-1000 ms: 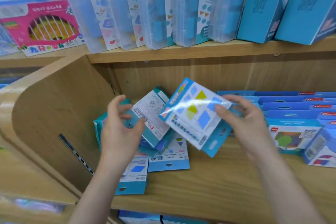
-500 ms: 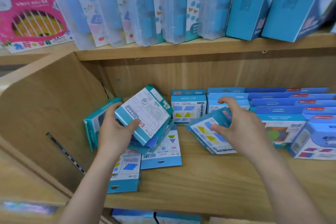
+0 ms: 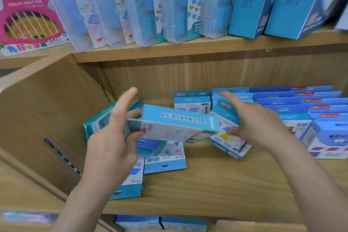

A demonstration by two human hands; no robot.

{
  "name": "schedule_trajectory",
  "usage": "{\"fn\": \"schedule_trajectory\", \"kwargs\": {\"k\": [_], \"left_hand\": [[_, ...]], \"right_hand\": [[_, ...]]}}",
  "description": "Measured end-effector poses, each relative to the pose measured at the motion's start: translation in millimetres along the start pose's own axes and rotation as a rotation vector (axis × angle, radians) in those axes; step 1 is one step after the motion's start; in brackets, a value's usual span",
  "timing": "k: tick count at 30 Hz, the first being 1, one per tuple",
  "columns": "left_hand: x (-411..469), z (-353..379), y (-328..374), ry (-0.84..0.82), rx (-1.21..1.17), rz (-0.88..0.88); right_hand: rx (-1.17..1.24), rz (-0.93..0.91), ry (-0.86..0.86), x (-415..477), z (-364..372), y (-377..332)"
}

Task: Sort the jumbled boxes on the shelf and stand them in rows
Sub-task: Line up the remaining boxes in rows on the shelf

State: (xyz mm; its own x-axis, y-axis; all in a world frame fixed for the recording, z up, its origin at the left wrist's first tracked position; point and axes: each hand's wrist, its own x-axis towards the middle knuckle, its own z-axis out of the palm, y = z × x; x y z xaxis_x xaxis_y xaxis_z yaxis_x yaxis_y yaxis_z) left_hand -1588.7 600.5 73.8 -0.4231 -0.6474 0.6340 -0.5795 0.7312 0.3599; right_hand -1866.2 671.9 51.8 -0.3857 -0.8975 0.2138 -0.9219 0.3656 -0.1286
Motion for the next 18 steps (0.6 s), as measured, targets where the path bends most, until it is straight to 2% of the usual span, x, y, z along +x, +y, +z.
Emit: {"fn": "schedule_trajectory", "kwargs": {"k": [3, 6, 11, 14, 18], "left_hand": [[4, 16, 7, -0.078, 0.191, 0.333], [4, 43, 16, -0.1, 0.187, 0.677], [-3, 84, 23, -0.165, 0.182, 0.941], [-9, 102, 18, -0.187, 0.101, 0.926], [-11, 112, 10, -0.15, -0.064, 0.538]], "right_hand": [[-0.069, 0.022, -0.067, -5, -10, 16], [-0.11, 0.006, -0.141, -13, -1, 25], [-0.096, -0.015, -0.088, -22, 12, 37], [-0.066, -0.033, 0.009, -31, 6, 39], [0.087, -0.059, 0.122, -50, 0, 35]]}}
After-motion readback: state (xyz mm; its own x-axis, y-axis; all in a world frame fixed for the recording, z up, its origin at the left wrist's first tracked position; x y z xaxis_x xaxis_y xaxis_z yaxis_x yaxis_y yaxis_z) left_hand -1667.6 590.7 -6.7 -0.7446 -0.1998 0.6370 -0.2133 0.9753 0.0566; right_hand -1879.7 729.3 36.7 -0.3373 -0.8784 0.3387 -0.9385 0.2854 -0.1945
